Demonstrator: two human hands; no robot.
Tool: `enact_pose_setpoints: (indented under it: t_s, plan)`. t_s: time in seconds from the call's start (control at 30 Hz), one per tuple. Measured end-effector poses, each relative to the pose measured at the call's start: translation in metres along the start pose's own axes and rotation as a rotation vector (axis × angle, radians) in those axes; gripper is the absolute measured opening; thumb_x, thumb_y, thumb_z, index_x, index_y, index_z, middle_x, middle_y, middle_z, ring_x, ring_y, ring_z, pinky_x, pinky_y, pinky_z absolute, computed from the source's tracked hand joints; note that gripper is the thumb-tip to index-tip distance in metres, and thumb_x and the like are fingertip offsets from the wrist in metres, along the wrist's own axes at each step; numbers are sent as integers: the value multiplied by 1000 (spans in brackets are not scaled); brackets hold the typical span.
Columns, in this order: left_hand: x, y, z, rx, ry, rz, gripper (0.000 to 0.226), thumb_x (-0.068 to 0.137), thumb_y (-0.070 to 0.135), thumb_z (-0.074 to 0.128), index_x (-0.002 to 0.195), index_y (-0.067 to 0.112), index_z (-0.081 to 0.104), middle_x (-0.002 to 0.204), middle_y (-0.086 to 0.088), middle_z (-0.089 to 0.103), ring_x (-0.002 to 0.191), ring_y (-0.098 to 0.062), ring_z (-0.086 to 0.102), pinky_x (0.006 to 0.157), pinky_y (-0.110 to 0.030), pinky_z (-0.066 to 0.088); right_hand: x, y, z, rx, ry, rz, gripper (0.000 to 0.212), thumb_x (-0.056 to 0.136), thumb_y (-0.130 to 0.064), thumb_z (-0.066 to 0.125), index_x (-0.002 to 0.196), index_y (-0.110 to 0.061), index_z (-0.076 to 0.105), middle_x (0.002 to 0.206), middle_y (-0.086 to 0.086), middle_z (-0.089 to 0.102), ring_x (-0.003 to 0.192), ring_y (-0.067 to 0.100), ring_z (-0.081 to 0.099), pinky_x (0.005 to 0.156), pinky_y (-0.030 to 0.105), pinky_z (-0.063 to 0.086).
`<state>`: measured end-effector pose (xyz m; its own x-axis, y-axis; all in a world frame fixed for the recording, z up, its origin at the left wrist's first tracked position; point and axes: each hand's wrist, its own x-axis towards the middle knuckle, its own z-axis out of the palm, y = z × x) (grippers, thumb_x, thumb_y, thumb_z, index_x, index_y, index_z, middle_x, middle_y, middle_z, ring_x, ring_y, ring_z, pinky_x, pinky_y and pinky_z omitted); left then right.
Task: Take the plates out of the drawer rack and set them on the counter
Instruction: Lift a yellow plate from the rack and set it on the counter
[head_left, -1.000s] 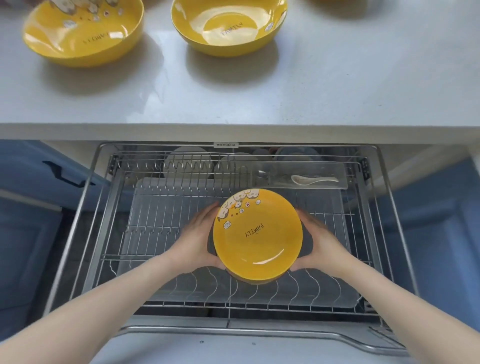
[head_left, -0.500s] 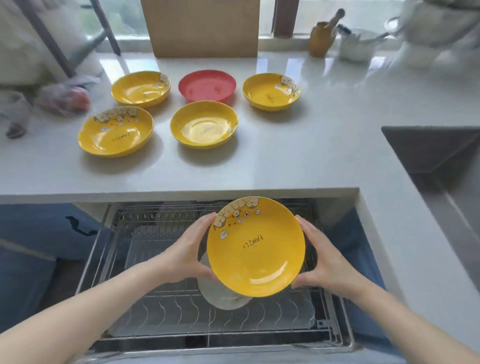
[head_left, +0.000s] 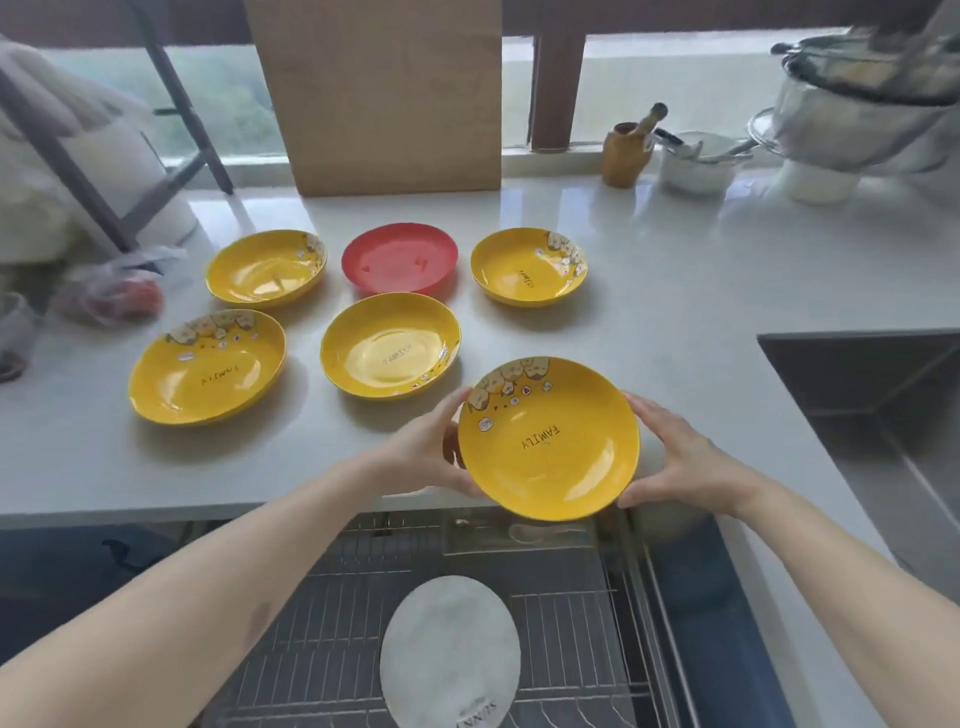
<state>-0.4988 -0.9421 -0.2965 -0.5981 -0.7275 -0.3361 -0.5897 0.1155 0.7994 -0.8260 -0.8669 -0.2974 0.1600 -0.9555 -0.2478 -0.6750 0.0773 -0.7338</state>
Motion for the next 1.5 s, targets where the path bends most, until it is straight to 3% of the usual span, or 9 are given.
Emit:
enact_pose_setpoints:
  t_s: [0.2,0.3,0.47,0.57,0.73,0.97,1.17,1.33,1.5]
  plan:
    - [38,-3,-12,-138,-11,-37,117,57,23,92,139,53,15,111,-10,68,101,-24,68,92,-45,55,41,14,-20,-80,-57,34,122,44,-65,81,146,-56,13,154,-28,20,145,4,13,120,49,17]
    - [52,-5,-13,-145,-16,-85,122,59,19,92,147,43,11,110,-8,69,99,-20,69,90,-44,56,53,19,-25,-98,-63,45,124,42,-66,79,146,-55,13,155,-26,19,145,3,12,120,48,17]
    - [69,-4,-17,-136,-12,-121,124,58,26,92,145,53,7,102,-12,69,94,-31,69,75,-55,58,67,20,-35,-62,-71,45,125,40,-63,79,147,-52,15,147,-28,22,144,3,13,121,41,16]
    - [75,-1,-18,-140,8,-136,124,63,27,90,147,51,2,97,-14,68,80,-28,67,55,-35,54,77,19,-42,-61,-71,54,125,40,-61,79,148,-49,16,145,-26,22,143,3,13,121,36,15]
    - [78,7,-13,-146,166,-111,106,77,16,80,152,36,7,94,-13,67,63,-13,59,47,-18,44,87,25,-45,-108,46,88,112,64,-35,89,152,-37,20,157,-13,22,147,8,12,121,35,13]
    - [69,12,7,-162,328,-93,88,85,20,72,153,26,16,88,-7,69,71,-9,63,55,-11,46,73,23,-20,-229,293,132,91,73,-39,81,149,-27,33,155,-1,34,144,22,25,117,45,25]
    - [24,10,32,-106,353,-58,76,85,27,71,149,27,29,90,-4,69,72,-10,62,74,-25,50,14,0,40,-168,493,-49,87,75,-35,80,148,-14,37,150,5,40,137,22,32,114,37,26]
    - [-39,-20,69,-35,276,0,66,87,26,69,144,31,36,87,9,64,73,-4,59,72,-12,44,-43,5,104,-318,315,-221,86,75,-42,78,147,-17,37,151,2,39,137,20,35,112,41,32]
    - [-81,-85,116,83,236,-95,82,86,32,68,149,43,16,102,12,61,77,-10,59,76,-26,52,-69,35,165,-476,139,-196,92,73,-48,78,149,-19,34,153,3,36,140,22,34,111,45,36]
